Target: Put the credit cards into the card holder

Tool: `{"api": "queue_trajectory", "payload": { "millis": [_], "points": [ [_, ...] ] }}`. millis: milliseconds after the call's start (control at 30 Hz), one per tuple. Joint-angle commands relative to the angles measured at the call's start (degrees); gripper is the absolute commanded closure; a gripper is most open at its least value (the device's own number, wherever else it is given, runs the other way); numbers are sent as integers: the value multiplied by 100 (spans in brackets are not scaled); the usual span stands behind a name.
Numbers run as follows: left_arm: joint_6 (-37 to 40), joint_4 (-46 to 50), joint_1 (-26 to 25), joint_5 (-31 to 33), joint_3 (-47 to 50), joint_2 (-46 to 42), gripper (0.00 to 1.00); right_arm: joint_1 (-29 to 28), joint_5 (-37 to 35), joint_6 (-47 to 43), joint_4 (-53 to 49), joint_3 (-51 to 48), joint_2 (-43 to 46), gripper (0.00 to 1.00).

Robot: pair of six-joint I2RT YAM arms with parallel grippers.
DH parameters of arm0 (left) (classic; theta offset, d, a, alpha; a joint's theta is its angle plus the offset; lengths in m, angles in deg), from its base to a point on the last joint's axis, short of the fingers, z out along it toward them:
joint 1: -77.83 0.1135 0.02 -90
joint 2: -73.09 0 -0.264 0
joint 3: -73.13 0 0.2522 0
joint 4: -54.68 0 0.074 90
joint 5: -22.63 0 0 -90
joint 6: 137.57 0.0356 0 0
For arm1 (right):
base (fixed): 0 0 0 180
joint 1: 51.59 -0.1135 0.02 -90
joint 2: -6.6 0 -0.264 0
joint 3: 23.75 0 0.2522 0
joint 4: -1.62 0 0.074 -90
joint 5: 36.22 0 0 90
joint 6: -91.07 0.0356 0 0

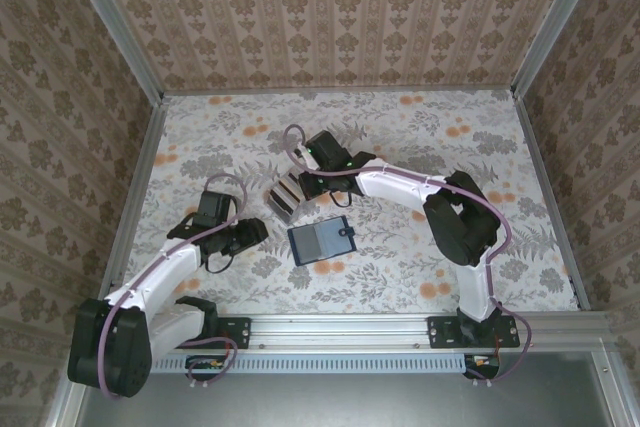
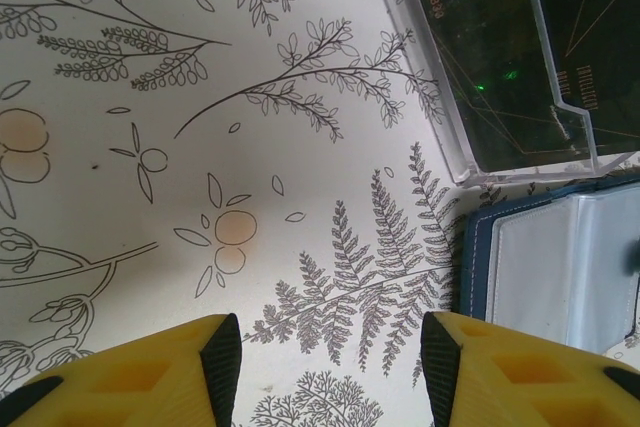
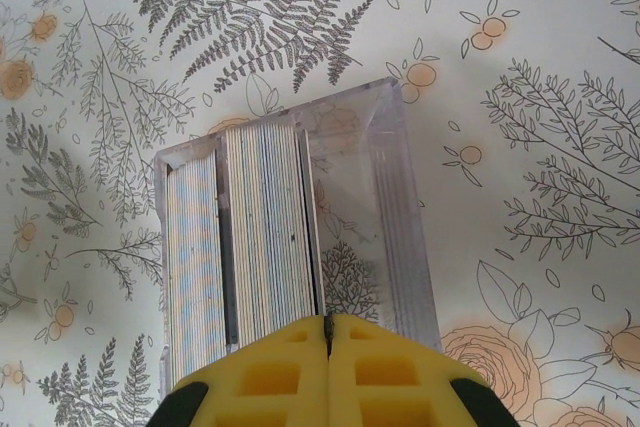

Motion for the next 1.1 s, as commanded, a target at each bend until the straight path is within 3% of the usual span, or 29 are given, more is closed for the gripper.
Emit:
{"api": "queue_trajectory", "payload": {
  "millis": [0, 233, 700, 1067],
  "points": [
    [87, -120, 36, -77, 25, 48, 47, 77, 207, -181, -233, 133, -32, 100],
    [74, -165, 36, -104, 16, 136, 47, 149, 265, -274, -488, 316, -275, 100],
    [137, -238, 36, -173, -24, 312, 47, 175, 466, -323, -851, 758, -670, 84],
    [209, -222, 41, -201, -142, 414, 47, 280, 884, -355, -879, 1000, -922, 80]
  ]
}}
